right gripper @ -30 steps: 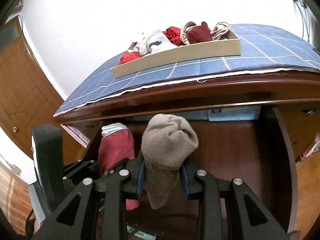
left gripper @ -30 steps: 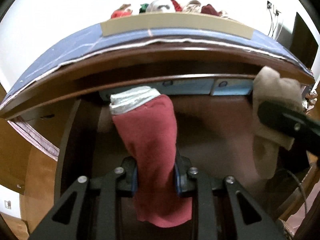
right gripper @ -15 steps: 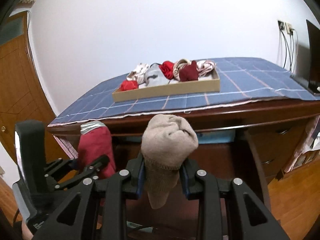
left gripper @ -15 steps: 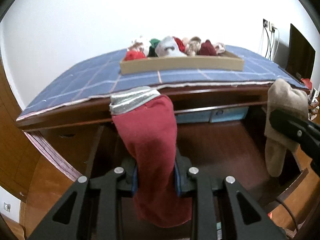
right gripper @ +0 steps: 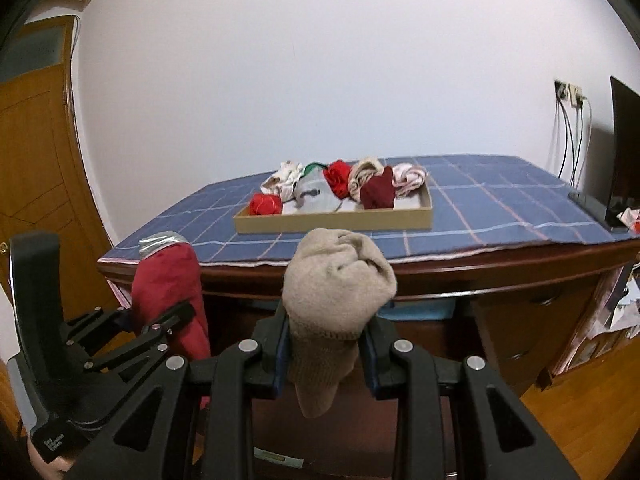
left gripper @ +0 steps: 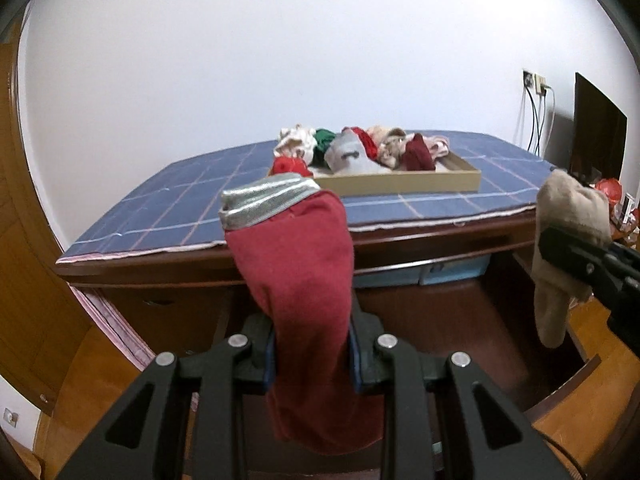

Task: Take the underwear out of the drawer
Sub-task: 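Lift the dark red cloth and beige sock out of the drawer with both tools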

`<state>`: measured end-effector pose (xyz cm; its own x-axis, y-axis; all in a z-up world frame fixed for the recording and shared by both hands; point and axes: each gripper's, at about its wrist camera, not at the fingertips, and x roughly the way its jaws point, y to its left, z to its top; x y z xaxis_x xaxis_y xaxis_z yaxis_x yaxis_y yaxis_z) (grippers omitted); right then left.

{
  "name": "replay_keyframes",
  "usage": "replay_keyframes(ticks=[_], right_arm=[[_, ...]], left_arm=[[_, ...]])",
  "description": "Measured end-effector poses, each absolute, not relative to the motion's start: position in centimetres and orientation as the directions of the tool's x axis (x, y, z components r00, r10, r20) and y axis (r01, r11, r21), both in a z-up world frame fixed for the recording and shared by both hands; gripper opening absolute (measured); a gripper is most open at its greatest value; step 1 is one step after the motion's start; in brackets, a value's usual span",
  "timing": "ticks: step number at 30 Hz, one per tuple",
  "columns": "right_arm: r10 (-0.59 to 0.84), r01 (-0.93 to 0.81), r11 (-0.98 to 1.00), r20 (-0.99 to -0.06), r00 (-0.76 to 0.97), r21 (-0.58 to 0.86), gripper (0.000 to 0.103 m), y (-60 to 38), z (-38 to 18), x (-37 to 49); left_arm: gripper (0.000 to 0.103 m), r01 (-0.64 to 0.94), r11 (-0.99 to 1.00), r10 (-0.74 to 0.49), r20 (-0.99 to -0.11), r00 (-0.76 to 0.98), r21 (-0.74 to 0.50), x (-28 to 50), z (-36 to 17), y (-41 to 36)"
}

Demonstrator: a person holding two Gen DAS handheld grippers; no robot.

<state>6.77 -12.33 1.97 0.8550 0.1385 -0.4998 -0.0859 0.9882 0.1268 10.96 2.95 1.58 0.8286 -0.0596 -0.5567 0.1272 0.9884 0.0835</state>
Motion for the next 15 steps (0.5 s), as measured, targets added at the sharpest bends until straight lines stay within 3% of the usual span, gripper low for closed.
replay_keyframes(ticks=[15], right_arm=[[0.115,-0.084,0.992,-0.447,0.887,0.089,0.032,-12.9,3.8,5.8]], left_arm=[[0.025,0.125,0.987,-0.064,-0.473,0.879,0.099,9.4,4.7,2.8]])
